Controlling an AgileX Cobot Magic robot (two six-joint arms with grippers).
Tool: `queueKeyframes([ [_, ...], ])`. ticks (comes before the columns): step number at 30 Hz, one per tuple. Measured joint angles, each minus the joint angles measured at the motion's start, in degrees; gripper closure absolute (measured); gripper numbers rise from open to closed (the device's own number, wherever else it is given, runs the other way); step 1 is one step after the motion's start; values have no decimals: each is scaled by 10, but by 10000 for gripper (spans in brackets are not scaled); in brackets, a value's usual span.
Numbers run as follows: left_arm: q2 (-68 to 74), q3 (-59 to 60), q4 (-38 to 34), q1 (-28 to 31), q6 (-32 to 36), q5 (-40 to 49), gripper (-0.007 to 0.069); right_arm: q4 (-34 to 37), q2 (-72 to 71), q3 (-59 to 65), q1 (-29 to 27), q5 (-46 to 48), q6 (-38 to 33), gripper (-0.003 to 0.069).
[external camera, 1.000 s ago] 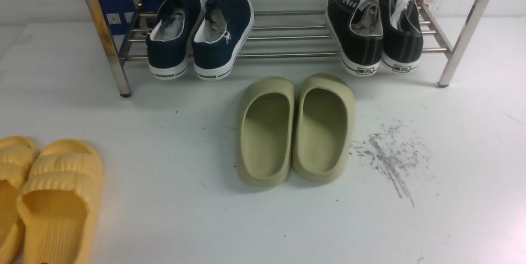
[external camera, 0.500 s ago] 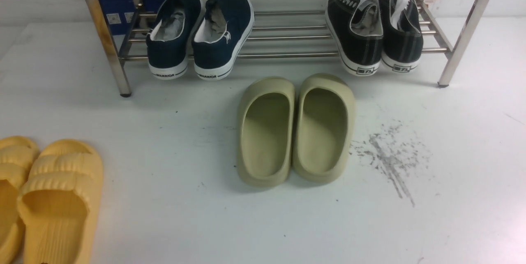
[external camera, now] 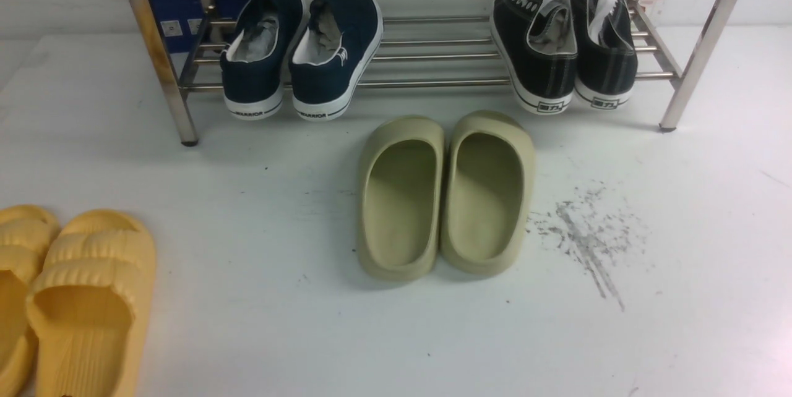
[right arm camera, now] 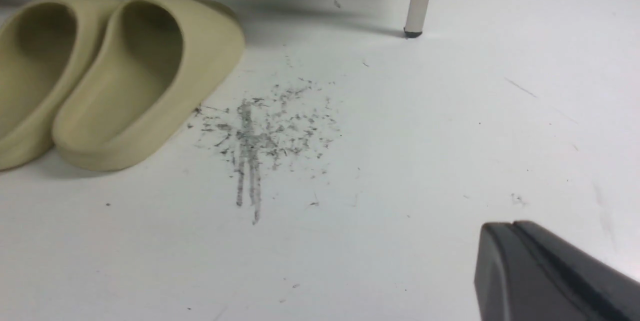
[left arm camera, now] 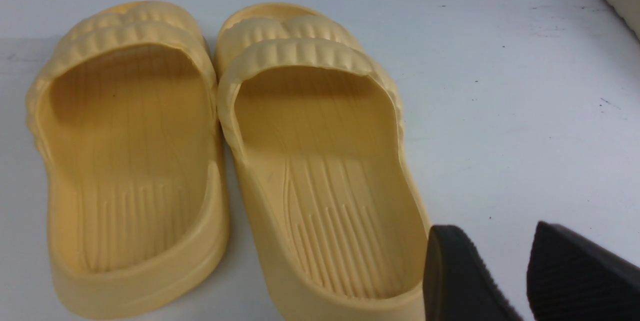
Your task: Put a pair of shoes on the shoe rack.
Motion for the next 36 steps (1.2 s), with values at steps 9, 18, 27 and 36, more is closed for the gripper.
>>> queueKeyframes([
  [9, 0, 0, 0, 0, 0, 0, 386, 28, -47, 112, 2, -61, 10, 636],
  [18, 0, 0, 0, 0, 0, 0, 386, 43, -47, 112, 2, -61, 11, 628],
  [27, 0, 0, 0, 0, 0, 0, 386, 45, -47, 112, 2, -61, 11, 615],
  [36, 0, 0, 0, 0, 0, 0, 386, 45, -47, 112, 2, -61, 11, 601],
])
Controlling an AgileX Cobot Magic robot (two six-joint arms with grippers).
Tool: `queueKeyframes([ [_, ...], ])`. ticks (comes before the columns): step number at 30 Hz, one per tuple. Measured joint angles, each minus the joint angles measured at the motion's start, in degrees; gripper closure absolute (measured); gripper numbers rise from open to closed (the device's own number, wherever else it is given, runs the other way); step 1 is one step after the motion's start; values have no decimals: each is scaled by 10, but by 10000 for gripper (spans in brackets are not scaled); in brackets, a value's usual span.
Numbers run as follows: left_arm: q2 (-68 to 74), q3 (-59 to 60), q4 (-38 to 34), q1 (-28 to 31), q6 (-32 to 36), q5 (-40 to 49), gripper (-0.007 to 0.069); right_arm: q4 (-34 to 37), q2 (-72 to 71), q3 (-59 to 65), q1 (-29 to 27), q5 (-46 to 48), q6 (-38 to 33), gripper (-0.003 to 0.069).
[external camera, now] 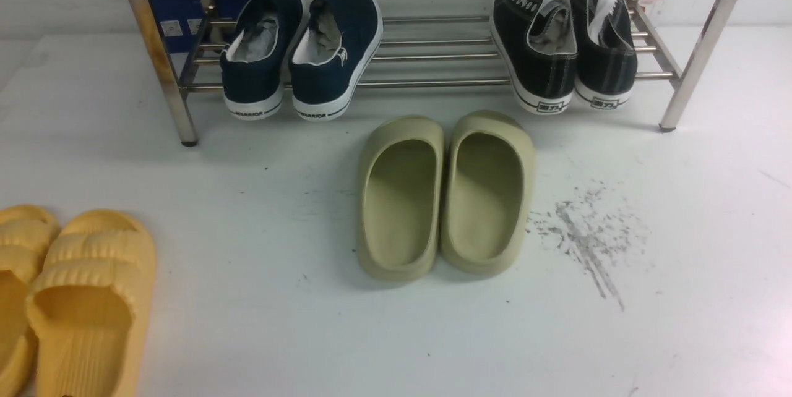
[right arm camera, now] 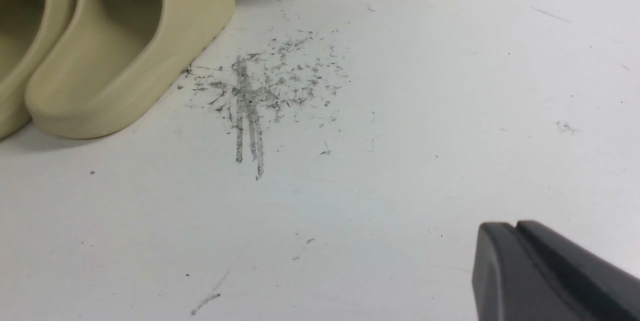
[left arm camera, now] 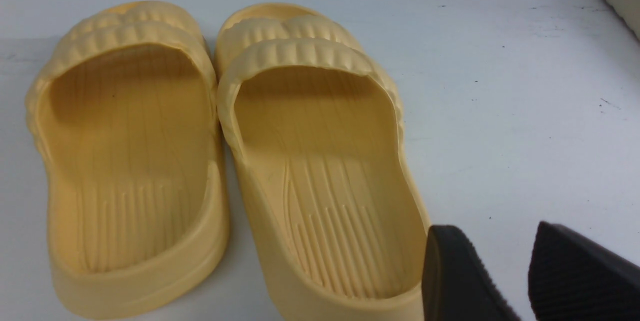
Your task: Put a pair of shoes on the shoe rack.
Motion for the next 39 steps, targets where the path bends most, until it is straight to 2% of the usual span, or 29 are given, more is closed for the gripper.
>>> queueKeyframes([
  [39, 0, 0, 0, 0, 0, 0, 386, 2, 0, 0, 0, 0, 1, 566],
])
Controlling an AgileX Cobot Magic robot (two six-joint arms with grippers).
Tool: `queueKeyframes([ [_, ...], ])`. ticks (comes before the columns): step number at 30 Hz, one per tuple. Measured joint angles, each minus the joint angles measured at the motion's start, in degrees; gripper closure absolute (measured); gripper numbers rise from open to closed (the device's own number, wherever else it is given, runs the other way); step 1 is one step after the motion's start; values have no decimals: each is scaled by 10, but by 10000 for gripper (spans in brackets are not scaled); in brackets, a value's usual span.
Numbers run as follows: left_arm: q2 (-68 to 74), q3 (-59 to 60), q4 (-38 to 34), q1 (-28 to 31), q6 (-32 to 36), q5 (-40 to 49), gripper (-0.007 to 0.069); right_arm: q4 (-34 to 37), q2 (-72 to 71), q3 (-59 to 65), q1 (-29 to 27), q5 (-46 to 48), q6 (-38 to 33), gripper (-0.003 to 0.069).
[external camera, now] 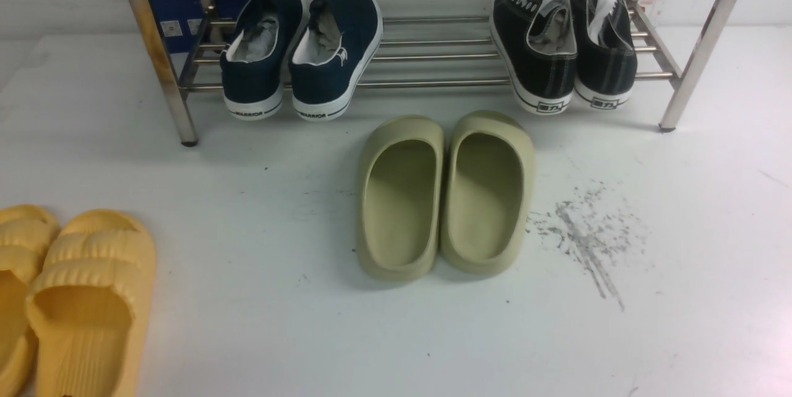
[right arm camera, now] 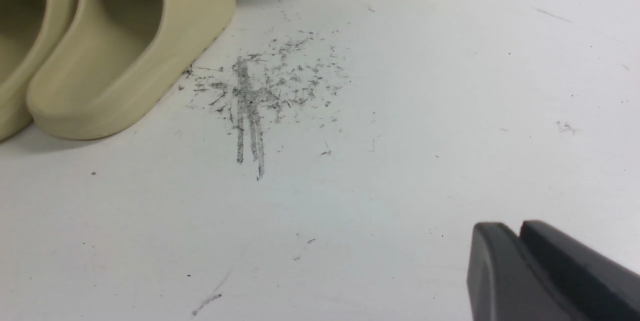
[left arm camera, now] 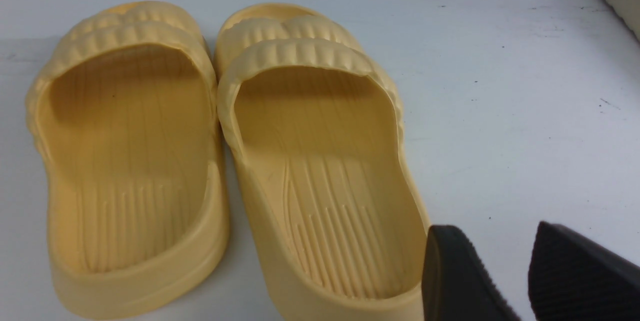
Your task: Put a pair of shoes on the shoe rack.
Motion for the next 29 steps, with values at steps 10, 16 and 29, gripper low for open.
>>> queueKeyframes([
  [10, 0, 0, 0, 0, 0, 0, 386, 0, 0, 0, 0, 0, 0, 548],
  [16, 0, 0, 0, 0, 0, 0, 386, 0, 0, 0, 0, 0, 0, 543],
  [29, 0, 0, 0, 0, 0, 0, 386, 0, 0, 0, 0, 0, 0, 527],
])
